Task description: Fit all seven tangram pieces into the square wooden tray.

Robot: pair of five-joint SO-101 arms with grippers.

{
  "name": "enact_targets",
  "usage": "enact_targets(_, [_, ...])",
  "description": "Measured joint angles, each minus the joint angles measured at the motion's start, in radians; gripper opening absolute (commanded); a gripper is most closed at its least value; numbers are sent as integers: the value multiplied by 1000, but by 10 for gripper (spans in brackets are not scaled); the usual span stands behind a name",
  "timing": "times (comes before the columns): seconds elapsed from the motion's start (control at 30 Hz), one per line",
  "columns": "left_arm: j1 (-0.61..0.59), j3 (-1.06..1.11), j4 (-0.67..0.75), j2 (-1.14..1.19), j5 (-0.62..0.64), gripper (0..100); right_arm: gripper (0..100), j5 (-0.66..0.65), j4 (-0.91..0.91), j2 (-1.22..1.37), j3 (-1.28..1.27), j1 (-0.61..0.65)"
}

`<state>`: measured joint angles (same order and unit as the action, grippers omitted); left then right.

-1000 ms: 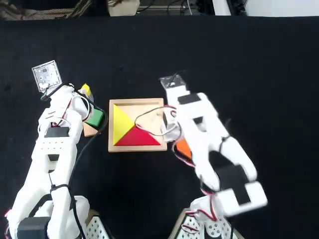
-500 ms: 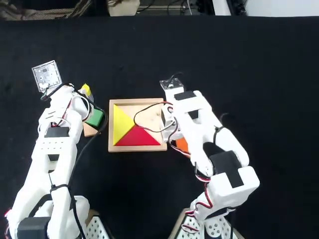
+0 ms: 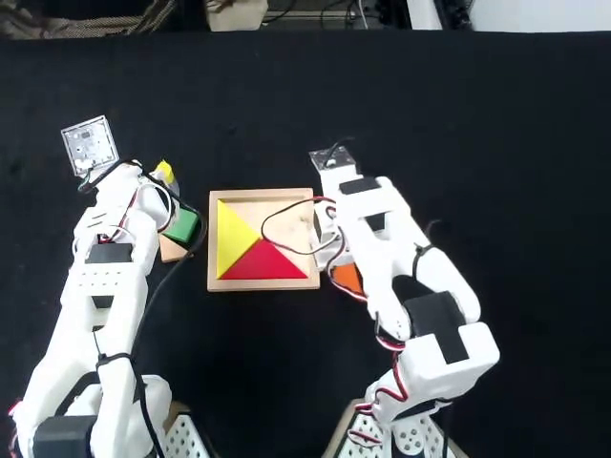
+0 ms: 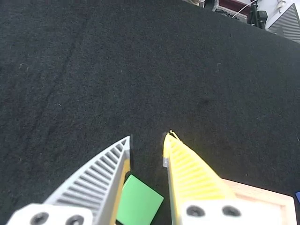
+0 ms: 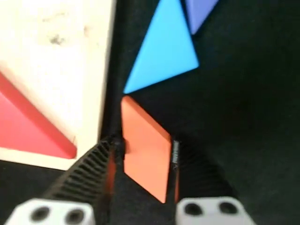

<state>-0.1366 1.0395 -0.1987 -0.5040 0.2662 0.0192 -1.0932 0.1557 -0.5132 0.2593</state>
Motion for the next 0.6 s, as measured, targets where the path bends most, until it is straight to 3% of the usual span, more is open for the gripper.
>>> enact_targets(0.43, [0, 0, 0, 0, 0, 127, 45, 5, -71, -272, 25, 28])
enact_targets(0.5, [-6, 0, 0, 0, 0, 127, 90, 55, -71, -262, 61, 41])
enact_targets(0.6, [-32, 0, 0, 0, 0, 123, 78, 126, -71, -190, 144, 63])
